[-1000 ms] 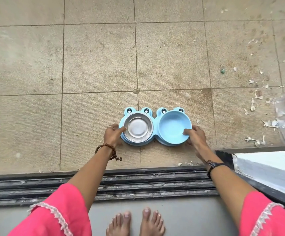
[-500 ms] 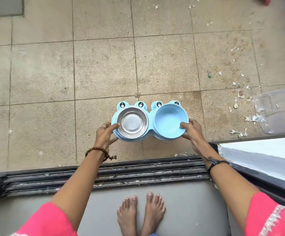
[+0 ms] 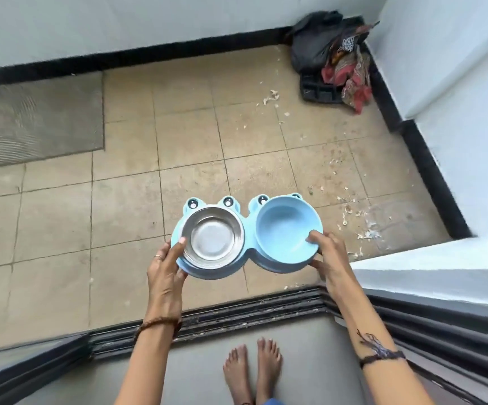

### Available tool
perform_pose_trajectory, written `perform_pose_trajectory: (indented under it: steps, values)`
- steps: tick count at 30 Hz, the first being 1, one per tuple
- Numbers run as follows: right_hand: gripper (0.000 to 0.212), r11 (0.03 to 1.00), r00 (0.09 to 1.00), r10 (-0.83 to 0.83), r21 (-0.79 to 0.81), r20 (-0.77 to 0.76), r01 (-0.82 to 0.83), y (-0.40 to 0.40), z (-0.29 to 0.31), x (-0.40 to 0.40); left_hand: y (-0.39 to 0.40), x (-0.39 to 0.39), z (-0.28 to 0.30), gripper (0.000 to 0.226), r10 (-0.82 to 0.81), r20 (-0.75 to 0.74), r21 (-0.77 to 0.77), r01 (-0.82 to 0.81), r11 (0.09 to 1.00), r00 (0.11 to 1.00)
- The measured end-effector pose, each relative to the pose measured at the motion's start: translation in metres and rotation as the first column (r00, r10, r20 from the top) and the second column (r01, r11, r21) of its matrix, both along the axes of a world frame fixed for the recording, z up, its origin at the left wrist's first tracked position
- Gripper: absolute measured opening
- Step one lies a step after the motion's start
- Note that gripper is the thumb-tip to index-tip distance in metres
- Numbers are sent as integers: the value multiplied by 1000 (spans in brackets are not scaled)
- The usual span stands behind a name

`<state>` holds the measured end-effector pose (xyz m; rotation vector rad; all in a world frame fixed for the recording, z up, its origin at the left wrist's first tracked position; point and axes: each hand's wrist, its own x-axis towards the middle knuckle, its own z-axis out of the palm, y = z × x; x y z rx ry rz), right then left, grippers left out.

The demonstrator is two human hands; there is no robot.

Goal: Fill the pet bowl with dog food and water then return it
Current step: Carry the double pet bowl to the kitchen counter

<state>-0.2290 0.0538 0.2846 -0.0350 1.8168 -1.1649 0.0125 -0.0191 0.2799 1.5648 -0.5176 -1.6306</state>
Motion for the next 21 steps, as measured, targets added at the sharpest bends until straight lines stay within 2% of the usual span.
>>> perform_pose_trajectory:
  steps: [7,12,18,21]
  values:
    - [13,989,998,-27,-144,60,36,32,166,11,18,9,164,9,-31,-52,-113,25,993,998]
    - [40,975,998,-7,-222,61,21,66,253,21,44,20,248,9,-110,-66,-188,95,978,992]
    - [38,953,996,-76,-291,39,84,117,330,54,79,47,320,10,-193,-135,-207,163,965,972]
    - [21,929,985,-170,-328,38,173,153,362,80,99,66,355,26,-297,-167,-211,261,942,940]
